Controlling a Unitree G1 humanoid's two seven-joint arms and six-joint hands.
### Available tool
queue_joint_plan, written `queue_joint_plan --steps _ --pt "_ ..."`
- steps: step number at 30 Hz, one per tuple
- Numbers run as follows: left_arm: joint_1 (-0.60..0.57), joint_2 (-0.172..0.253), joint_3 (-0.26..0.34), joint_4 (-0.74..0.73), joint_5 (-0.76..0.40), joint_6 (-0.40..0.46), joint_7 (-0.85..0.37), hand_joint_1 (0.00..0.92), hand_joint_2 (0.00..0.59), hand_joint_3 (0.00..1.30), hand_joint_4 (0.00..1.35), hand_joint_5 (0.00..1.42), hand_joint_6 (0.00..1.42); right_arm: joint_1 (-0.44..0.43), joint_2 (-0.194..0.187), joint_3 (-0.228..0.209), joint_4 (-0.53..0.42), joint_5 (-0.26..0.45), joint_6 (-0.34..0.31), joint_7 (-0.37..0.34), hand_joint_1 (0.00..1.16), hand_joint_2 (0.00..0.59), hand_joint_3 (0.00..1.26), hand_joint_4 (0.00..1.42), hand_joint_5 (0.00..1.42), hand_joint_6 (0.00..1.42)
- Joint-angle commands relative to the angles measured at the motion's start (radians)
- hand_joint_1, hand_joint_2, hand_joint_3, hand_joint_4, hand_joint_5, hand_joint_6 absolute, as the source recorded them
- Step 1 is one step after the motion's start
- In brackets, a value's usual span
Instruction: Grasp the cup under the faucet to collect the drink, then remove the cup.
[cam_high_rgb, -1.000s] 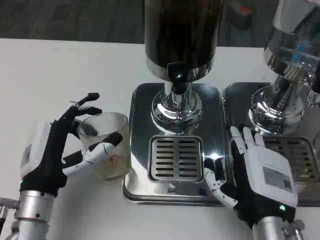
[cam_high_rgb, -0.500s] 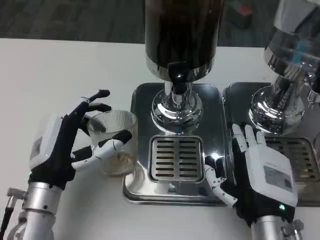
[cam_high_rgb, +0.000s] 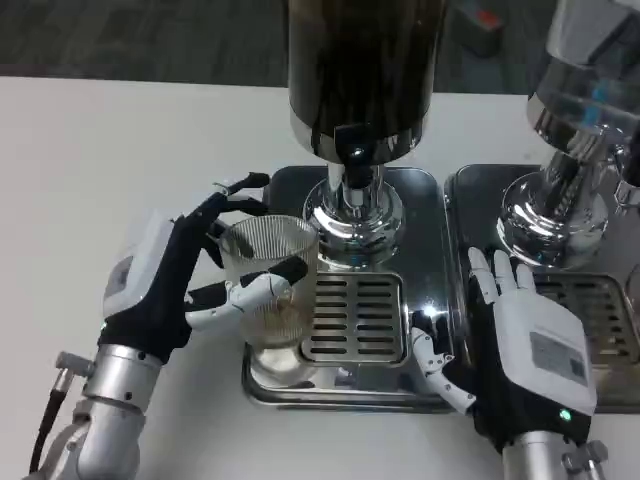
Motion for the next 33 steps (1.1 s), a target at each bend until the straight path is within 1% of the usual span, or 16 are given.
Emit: queue_joint_plan --steps 1,7,10,18,23,27,29,31,33 --pt "-0.041 -0.006 -0.011 -0.028 0.027 -0.034 0.037 0.6 0.139 0.3 0.41 0.69 0.84 0.006 -0.001 -0.004 -0.001 0.004 0.007 -0.012 0.32 0.391 0.07 0.0 0.0 0.21" --pt "-0.075 -0.019 -0.042 -0.02 0.09 -0.022 0.08 0.641 0.143 0.31 0.43 0.69 0.83 0.009 0.002 -0.004 -0.003 0.004 0.009 -0.013 0.32 0.391 0.07 0.0 0.0 0.22" --pt "-0.105 -0.026 -0.065 -0.007 0.126 -0.006 0.116 0.66 0.137 0.32 0.43 0.69 0.85 0.01 0.004 -0.005 -0.004 0.005 0.011 -0.011 0.32 0.391 0.07 0.0 0.0 0.23" --pt "-0.164 -0.036 -0.129 0.034 0.201 0.031 0.204 0.678 0.125 0.33 0.44 0.69 0.85 0.014 0.012 -0.004 -0.007 0.004 0.018 -0.014 0.32 0.391 0.07 0.0 0.0 0.23" --pt "-0.205 -0.047 -0.198 0.071 0.276 0.068 0.282 0.686 0.12 0.34 0.44 0.69 0.84 0.019 0.014 -0.007 -0.012 0.005 0.021 -0.015 0.32 0.391 0.07 0.0 0.0 0.23" --pt "-0.221 -0.058 -0.242 0.107 0.314 0.085 0.34 0.687 0.119 0.34 0.44 0.69 0.84 0.024 0.016 -0.01 -0.017 0.007 0.025 -0.015 0.32 0.391 0.07 0.0 0.0 0.23" --pt "-0.226 -0.056 -0.271 0.116 0.344 0.101 0.384 0.684 0.117 0.34 0.44 0.69 0.83 0.03 0.018 -0.012 -0.02 0.008 0.028 -0.016 0.32 0.391 0.07 0.0 0.0 0.23" --pt "-0.231 -0.054 -0.293 0.128 0.361 0.112 0.412 0.658 0.108 0.33 0.43 0.68 0.81 0.033 0.019 -0.012 -0.022 0.007 0.029 -0.019 0.32 0.391 0.07 0.0 0.0 0.23" --pt "-0.231 -0.051 -0.304 0.141 0.359 0.116 0.424 0.579 0.111 0.32 0.41 0.66 0.77 0.033 0.019 -0.011 -0.023 0.004 0.03 -0.021 0.32 0.391 0.07 0.0 0.0 0.23"
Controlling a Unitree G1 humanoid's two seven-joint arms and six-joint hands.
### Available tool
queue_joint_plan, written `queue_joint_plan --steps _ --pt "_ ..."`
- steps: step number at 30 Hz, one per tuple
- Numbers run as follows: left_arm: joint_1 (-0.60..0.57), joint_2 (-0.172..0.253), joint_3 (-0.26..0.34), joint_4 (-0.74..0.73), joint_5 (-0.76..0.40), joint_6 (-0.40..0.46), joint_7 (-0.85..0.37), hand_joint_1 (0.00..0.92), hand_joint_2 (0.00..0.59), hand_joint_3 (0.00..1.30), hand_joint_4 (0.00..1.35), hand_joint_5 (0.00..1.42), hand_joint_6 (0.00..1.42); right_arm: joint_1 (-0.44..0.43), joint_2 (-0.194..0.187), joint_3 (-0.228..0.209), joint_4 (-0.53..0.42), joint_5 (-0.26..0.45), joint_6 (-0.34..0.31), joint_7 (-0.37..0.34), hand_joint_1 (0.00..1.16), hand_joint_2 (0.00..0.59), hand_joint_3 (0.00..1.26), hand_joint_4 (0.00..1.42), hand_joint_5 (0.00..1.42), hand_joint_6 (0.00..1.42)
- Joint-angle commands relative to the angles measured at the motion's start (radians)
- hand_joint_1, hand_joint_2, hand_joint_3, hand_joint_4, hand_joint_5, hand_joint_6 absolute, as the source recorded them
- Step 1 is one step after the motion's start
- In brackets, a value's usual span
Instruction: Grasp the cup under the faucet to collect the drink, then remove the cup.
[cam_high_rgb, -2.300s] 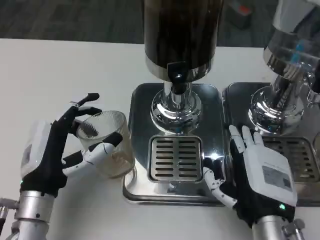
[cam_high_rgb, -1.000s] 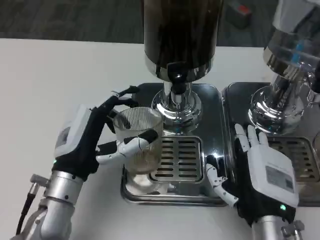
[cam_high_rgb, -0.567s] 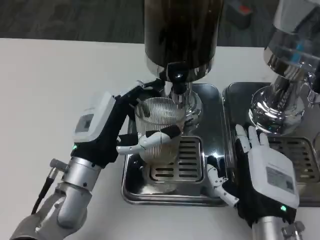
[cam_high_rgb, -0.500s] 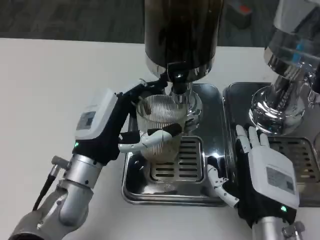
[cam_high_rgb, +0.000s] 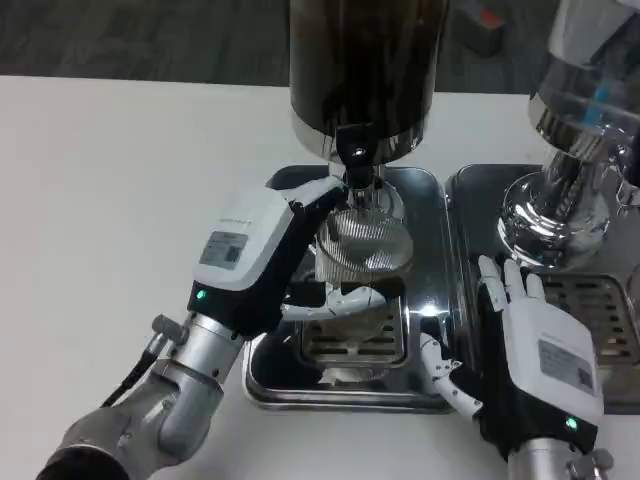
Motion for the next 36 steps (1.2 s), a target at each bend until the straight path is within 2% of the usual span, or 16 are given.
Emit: queue_joint_plan --steps 1,6,9,11,13,15,22,27,30,36 --pt "-0.023 0.008 -0.027 0.029 0.017 0.014 0.062 0.552 0.105 0.3 0.4 0.66 0.75 0.012 0.006 -0.001 -0.018 0.004 0.009 -0.018 0.32 0.391 0.07 0.0 0.0 0.23" --pt "-0.002 0.028 -0.044 0.026 0.021 0.024 0.1 0.411 0.102 0.27 0.37 0.63 0.62 0.016 0.004 -0.004 -0.019 0.011 0.006 -0.014 0.32 0.391 0.07 0.0 0.0 0.24" --pt "0.009 0.036 -0.04 0.029 0.008 0.037 0.101 0.251 0.053 0.17 0.26 0.55 0.51 0.008 0.001 0.0 -0.014 0.013 0.002 -0.008 0.32 0.391 0.07 0.0 0.0 0.24" --pt "0.016 0.042 -0.033 0.021 -0.003 0.038 0.103 0.13 0.045 0.09 0.18 0.51 0.44 0.006 -0.001 0.0 -0.012 0.015 0.0 -0.005 0.32 0.391 0.07 0.0 0.0 0.24" --pt "0.022 0.046 -0.013 0.012 -0.032 0.025 0.093 0.043 0.02 0.05 0.14 0.47 0.38 0.005 -0.003 0.0 -0.012 0.018 0.0 -0.003 0.32 0.391 0.07 0.0 0.0 0.24" --pt "0.024 0.047 -0.002 0.009 -0.055 0.014 0.08 0.006 0.006 0.04 0.12 0.46 0.37 0.005 -0.004 0.0 -0.013 0.018 0.0 -0.003 0.32 0.391 0.07 0.0 0.0 0.24" --pt "0.044 0.067 0.036 -0.004 -0.134 -0.053 0.024 0.0 0.006 0.04 0.12 0.43 0.35 0.009 -0.001 0.003 -0.017 0.013 0.006 -0.01 0.32 0.391 0.07 0.0 0.0 0.22" --pt "0.105 0.119 0.09 -0.044 -0.205 -0.131 -0.045 0.0 0.023 0.02 0.12 0.37 0.31 0.019 0.0 0.006 -0.027 0.001 0.012 -0.018 0.32 0.391 0.07 0.0 0.0 0.19" --pt "0.153 0.156 0.133 -0.076 -0.258 -0.174 -0.095 0.0 0.026 0.0 0.08 0.34 0.27 0.023 -0.003 0.009 -0.031 -0.008 0.014 -0.019 0.32 0.391 0.07 0.0 0.0 0.15" --pt "0.233 0.204 0.209 -0.16 -0.317 -0.208 -0.167 0.0 0.05 0.0 0.0 0.23 0.13 0.015 -0.033 0.019 -0.038 -0.047 0.013 -0.008 0.32 0.391 0.07 0.0 0.0 0.07"
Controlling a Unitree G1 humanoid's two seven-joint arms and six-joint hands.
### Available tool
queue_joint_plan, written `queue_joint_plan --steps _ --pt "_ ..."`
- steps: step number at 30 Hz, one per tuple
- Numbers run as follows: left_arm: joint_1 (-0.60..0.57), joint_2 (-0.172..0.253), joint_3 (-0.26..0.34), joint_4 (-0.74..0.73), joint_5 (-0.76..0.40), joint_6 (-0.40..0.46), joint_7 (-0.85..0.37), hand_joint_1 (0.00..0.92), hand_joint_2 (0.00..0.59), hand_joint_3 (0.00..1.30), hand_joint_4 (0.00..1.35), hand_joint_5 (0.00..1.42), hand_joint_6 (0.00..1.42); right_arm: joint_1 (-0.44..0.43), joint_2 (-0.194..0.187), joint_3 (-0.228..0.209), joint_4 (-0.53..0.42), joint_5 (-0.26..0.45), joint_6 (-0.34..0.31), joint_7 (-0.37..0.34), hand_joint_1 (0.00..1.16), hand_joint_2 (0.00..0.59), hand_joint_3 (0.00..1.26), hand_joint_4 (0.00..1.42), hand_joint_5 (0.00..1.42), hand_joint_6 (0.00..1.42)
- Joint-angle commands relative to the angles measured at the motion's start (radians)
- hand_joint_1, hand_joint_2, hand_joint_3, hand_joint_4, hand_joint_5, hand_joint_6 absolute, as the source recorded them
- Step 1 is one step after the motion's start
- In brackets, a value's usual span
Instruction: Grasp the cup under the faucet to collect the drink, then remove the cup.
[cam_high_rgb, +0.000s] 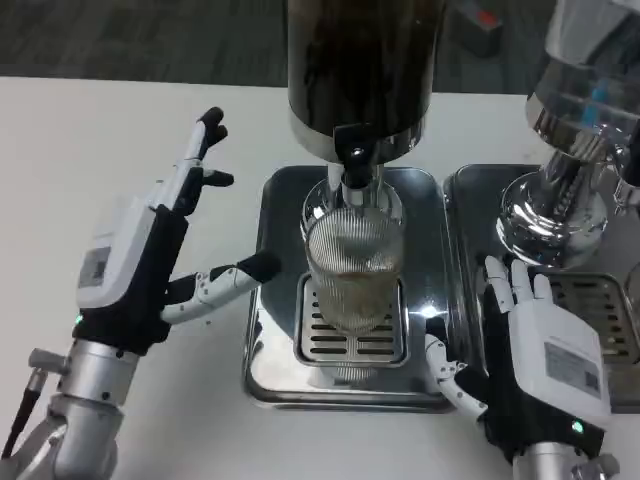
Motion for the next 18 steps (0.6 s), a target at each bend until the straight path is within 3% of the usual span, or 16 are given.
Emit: queue_joint_plan --steps 1,4,8,13,18 --pt "0.061 0.042 0.056 -0.073 -0.035 -0.035 -0.051 0.0 0.053 0.0 0.0 0.2 0.11 -0.005 -0.026 0.011 -0.008 -0.039 0.004 0.001 0.32 0.391 0.07 0.0 0.0 0.07" --pt "0.084 0.053 0.079 -0.101 -0.049 -0.045 -0.093 0.0 0.062 0.0 0.0 0.12 0.05 -0.011 -0.037 0.011 -0.003 -0.046 0.002 0.008 0.32 0.391 0.07 0.0 0.0 0.05" --pt "0.101 0.063 0.109 -0.131 -0.154 -0.108 -0.222 0.0 0.083 0.0 0.0 0.01 0.0 -0.018 -0.052 0.009 0.006 -0.05 0.001 0.01 0.32 0.397 0.05 0.0 0.0 0.03" --pt "0.109 0.084 0.135 -0.207 -0.294 -0.16 -0.409 0.0 0.086 0.0 0.0 0.0 0.0 -0.025 -0.079 0.013 0.007 -0.077 0.004 0.011 0.32 0.405 0.02 0.0 0.0 0.0" --pt "0.118 0.097 0.141 -0.345 -0.489 -0.149 -0.61 0.0 0.097 0.0 0.0 0.0 0.0 -0.033 -0.086 0.014 0.009 -0.089 0.008 0.021 0.32 0.406 0.01 0.0 0.0 0.0"
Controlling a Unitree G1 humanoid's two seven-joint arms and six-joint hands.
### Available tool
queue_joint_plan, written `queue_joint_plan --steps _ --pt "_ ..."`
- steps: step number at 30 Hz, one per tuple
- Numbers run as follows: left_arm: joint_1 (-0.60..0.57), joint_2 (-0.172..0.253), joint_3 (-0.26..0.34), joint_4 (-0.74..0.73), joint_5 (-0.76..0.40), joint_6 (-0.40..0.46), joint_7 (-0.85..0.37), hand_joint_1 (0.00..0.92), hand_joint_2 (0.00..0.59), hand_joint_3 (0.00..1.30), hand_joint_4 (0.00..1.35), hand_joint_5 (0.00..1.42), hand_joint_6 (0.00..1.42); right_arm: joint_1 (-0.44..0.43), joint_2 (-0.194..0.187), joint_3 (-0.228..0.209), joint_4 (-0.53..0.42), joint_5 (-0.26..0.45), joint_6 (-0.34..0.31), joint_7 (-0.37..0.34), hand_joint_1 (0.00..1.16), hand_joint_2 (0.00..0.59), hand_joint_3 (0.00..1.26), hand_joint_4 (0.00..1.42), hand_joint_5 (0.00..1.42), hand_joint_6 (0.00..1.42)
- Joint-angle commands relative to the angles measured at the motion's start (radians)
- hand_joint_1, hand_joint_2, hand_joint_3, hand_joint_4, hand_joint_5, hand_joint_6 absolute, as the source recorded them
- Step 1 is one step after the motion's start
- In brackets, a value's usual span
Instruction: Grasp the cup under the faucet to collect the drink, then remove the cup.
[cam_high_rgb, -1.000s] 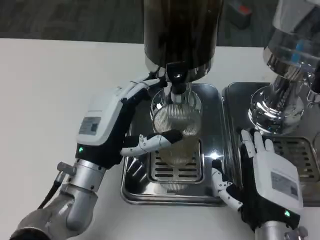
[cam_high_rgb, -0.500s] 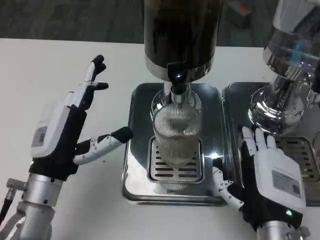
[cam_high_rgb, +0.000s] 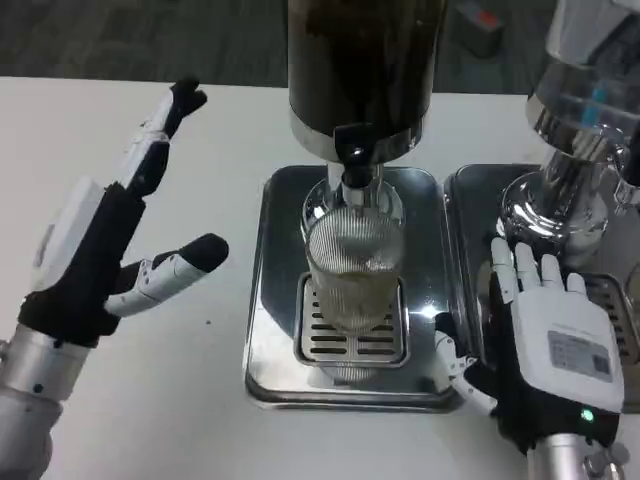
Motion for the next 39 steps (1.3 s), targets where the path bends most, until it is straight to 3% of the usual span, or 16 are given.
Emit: queue_joint_plan --steps 1,8,14,21,30,39 --pt "0.014 0.01 0.009 -0.129 -0.169 0.009 -0.17 0.0 0.098 0.0 0.0 0.0 0.0 -0.008 -0.005 0.001 0.008 -0.011 0.005 0.011 0.32 0.406 0.01 0.0 0.0 0.0" --pt "0.005 -0.012 -0.001 -0.276 -0.423 0.115 -0.466 0.0 0.096 0.0 0.0 0.0 0.0 -0.004 0.013 0.002 0.015 0.004 0.008 0.012 0.33 0.407 0.01 0.0 0.0 0.0" --pt "-0.015 -0.057 0.021 -0.31 -0.499 0.182 -0.656 0.0 0.096 0.0 0.0 0.0 0.0 0.011 0.034 0.004 0.001 -0.003 0.026 0.001 0.33 0.407 0.01 0.0 0.0 0.0" --pt "-0.101 -0.119 0.035 -0.254 -0.479 0.238 -0.769 0.0 0.097 0.0 0.0 0.02 0.02 0.017 0.049 0.004 -0.006 -0.003 0.037 -0.003 0.33 0.407 0.0 0.0 0.0 0.0" --pt "-0.186 -0.18 0.052 -0.128 -0.398 0.223 -0.804 0.0 0.098 0.0 0.0 0.06 0.04 0.026 0.08 0.008 -0.004 -0.001 0.051 -0.028 0.33 0.407 0.0 0.0 0.0 0.01" --pt "-0.195 -0.213 0.057 -0.086 -0.394 0.217 -0.865 0.0 0.106 0.04 0.0 0.13 0.12 0.031 0.095 0.011 0.0 -0.001 0.058 -0.036 0.33 0.407 0.01 0.0 0.0 0.02"
